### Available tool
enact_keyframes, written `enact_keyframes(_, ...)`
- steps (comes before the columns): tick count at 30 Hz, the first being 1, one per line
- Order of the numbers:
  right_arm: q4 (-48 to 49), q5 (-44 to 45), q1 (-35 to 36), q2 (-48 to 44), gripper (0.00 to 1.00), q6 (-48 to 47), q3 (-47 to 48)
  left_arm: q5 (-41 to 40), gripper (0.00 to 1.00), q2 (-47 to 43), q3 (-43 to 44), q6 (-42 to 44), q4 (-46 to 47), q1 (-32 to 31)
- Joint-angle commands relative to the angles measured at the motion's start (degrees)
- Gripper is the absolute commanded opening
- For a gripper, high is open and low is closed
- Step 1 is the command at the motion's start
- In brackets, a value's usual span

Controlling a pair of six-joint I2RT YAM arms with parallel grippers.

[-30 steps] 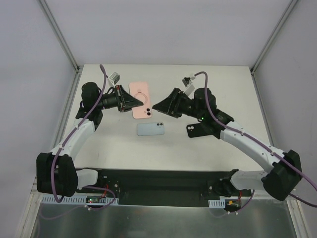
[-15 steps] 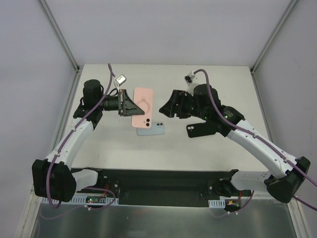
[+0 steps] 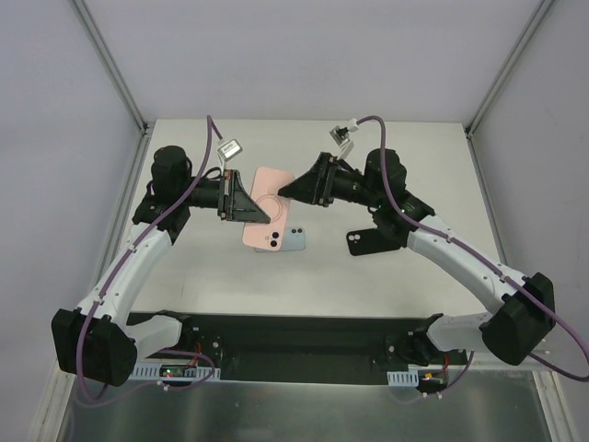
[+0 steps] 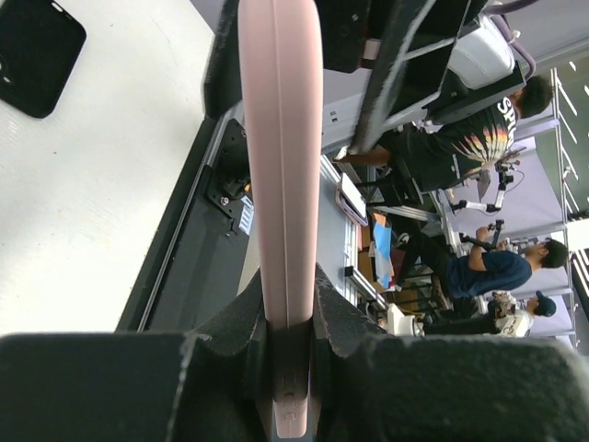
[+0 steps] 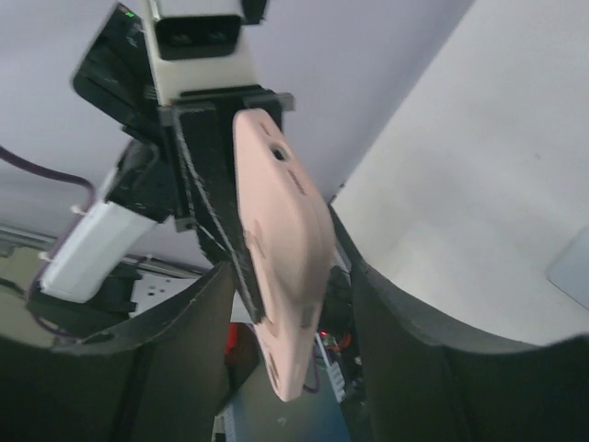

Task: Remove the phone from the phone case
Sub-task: Remove the phone case from the phone.

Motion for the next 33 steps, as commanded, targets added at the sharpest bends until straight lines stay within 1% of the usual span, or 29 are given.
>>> enact_keyframes(1, 16.1, -8.4, 0.0, 1.5, 0.55, 6.6, 0.0, 3.4, 0.0, -1.4, 3.6, 0.8, 4.7, -0.5)
enact_keyframes(3, 17.5, -8.8, 0.0, 1.9, 0.49, 7.1, -0.2, 3.4, 0.0, -1.3, 4.0, 0.1, 5.7, -0.6)
enact_keyframes(4, 18.0, -9.3, 0.1, 2.0, 0.42, 7.3, -0.1, 3.5, 0.0, -1.1, 4.0, -0.5, 6.0, -0.6)
enact_keyframes(6, 18.5, -9.7, 0.1, 2.3, 0.33, 7.4, -0.2, 3.6, 0.0, -1.0, 4.2, -1.1, 7.2, -0.6)
enact_keyframes(7, 18.5, -9.9, 0.2, 2.4, 0.23, 7.6, -0.1, 3.7, 0.0, -0.9, 4.2, -1.7, 7.8, -0.7)
enact_keyframes(10, 17.4, -8.3, 0.1, 2.4, 0.01, 7.8, -0.5, 3.4, 0.0, -0.5, 4.0, -2.6, 9.7, -0.7)
enact_keyframes(12, 15.6, -6.4, 0.1, 2.3, 0.01, 7.4, -0.7, 2.7, 0.0, -0.2, 3.7, -2.7, 9.8, -0.8)
enact_keyframes(13, 12.3, -3.7, 0.1, 2.1, 0.01, 7.0, -0.7, 2.5, 0.04, -0.1, 3.5, -2.7, 9.9, -0.8)
enact_keyframes(14, 10.6, -2.1, 0.1, 1.5, 0.01, 6.0, -0.6, 2.1, 0.14, 0.1, 3.3, -2.8, 9.8, -0.8)
enact_keyframes(15, 8.8, 0.8, 0.1, 1.1, 0.01, 5.5, -0.5, 1.6, 0.44, 0.2, 3.3, -2.6, 9.4, -0.7)
enact_keyframes(17, 2.0, 4.7, 0.0, -0.2, 0.01, 3.9, 0.5, 0.4, 0.65, 0.3, 3.3, -0.4, 5.9, -0.7)
enact_keyframes(18, -3.4, 8.4, 0.0, -0.8, 0.01, 3.5, 1.1, -0.3, 0.75, 0.2, 3.3, 0.4, 4.7, -0.6)
enact_keyframes(19, -5.3, 9.9, 0.0, -1.5, 0.02, 2.9, 1.4, -1.1, 0.86, 0.2, 3.5, 2.5, 1.8, -0.6)
enact_keyframes(20, -6.8, 11.3, -0.1, -2.1, 0.01, 3.0, 1.6, -2.3, 0.91, 0.2, 3.6, 3.2, 0.9, -0.6)
enact_keyframes(22, -9.8, 15.0, -0.4, -3.4, 0.02, 3.6, 1.4, -3.7, 0.96, 0.2, 4.0, 5.2, -2.0, -0.5)
enact_keyframes(23, -10.2, 16.0, -0.7, -3.7, 0.01, 3.9, 1.3, -5.4, 0.97, 0.3, 4.0, 5.9, -3.0, -0.4)
enact_keyframes(24, -14.1, 18.9, -0.8, -4.1, 0.02, 4.3, 1.6, -6.6, 0.98, 0.4, 4.5, 6.6, -4.5, -0.1)
enact_keyframes(25, -16.1, 20.5, -0.8, -4.5, 0.01, 4.4, 2.0, -7.8, 0.99, 0.6, 4.8, 8.7, -6.3, 0.0)
enact_keyframes(26, -18.0, 22.0, -0.9, -4.6, 0.01, 4.5, 2.4, -9.9, 0.99, 0.8, 5.4, 10.3, -11.7, 0.0)
enact_keyframes(27, -22.2, 25.3, -0.9, -4.5, 0.02, 5.2, 2.9, -15.4, 0.99, 1.0, 6.9, 12.4, -15.0, 0.0)
enact_keyframes(28, -24.2, 26.9, -0.9, -4.4, 0.01, 5.8, 4.2, -19.4, 0.99, 1.2, 7.6, 15.7, -18.2, -0.3)
enact_keyframes(29, -26.3, 28.4, -0.9, -4.1, 0.01, 6.4, 4.8, -23.9, 0.99, 1.8, 8.1, 16.8, -23.6, -0.7)
enact_keyframes(30, -29.8, 30.6, -0.9, -3.7, 0.01, 7.5, 5.5, -32.8, 0.99, 2.3, 9.5, 19.7, -26.6, -1.8)
enact_keyframes(32, -33.0, 34.4, -0.9, -1.6, 0.01, 9.3, 7.6, -40.6, 0.99, 3.0, 10.7, 21.4, -30.2, -6.7)
enact_keyframes(33, -36.7, 36.4, -0.9, -0.8, 0.02, 10.1, 8.6, -43.6, 0.99, 2.9, 11.0, 21.5, -31.2, -8.2)
